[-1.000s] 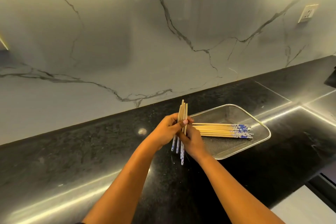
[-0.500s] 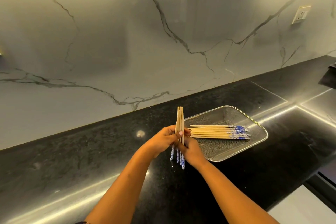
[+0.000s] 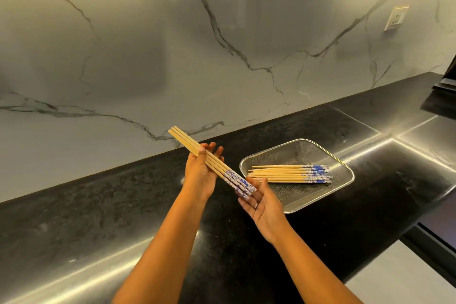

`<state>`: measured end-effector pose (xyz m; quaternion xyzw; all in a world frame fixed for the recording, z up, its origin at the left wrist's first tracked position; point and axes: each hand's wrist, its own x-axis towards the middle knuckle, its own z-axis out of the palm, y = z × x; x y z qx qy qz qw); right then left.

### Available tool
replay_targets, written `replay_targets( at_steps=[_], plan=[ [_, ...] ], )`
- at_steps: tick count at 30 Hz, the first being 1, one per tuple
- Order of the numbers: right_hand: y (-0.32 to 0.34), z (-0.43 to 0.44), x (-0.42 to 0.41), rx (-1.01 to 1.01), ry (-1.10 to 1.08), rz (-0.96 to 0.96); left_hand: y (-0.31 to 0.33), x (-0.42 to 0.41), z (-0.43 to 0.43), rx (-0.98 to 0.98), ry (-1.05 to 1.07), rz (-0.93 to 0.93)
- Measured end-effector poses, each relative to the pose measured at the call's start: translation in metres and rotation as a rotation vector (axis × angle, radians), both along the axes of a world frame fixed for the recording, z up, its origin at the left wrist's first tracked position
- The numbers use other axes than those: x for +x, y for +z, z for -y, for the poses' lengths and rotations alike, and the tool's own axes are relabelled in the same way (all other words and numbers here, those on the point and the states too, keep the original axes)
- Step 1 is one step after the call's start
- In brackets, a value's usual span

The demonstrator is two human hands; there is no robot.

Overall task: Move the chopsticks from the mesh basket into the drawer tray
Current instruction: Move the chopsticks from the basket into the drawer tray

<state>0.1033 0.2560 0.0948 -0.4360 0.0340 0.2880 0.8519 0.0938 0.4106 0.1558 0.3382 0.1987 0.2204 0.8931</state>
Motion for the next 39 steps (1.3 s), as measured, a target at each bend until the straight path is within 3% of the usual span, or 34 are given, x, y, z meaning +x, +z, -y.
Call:
replay_targets(
  at_steps=[5,14,19,25,30,35,39],
  plan=[
    [0.009,-0.008,-0.004,0.174,-0.214,-0.145,-0.005,-0.007,0.025,0.001,0.017,-0.012],
    [0.016,0.010,-0.015,0.206,-0.312,-0.179,-0.006,-0.013,0.059,0.000,-0.043,0.055],
    [0.012,0.026,-0.028,0.120,-0.366,-0.156,-0.013,-0.016,0.073,-0.023,-0.131,0.094],
    [0.000,0.067,-0.065,-0.175,-0.437,0.055,-0.029,-0.031,0.096,-0.097,-0.194,0.037],
    [-0.010,0.114,-0.103,-0.543,-0.416,0.280,-0.042,-0.056,0.130,-0.130,-0.295,0.001],
    [-0.010,0.180,-0.124,-1.171,-0.100,0.481,-0.056,-0.082,0.178,-0.035,-0.465,-0.011],
    [-0.010,0.218,-0.139,-1.396,0.092,0.468,-0.079,-0.107,0.228,0.047,-0.647,-0.079]
  ],
)
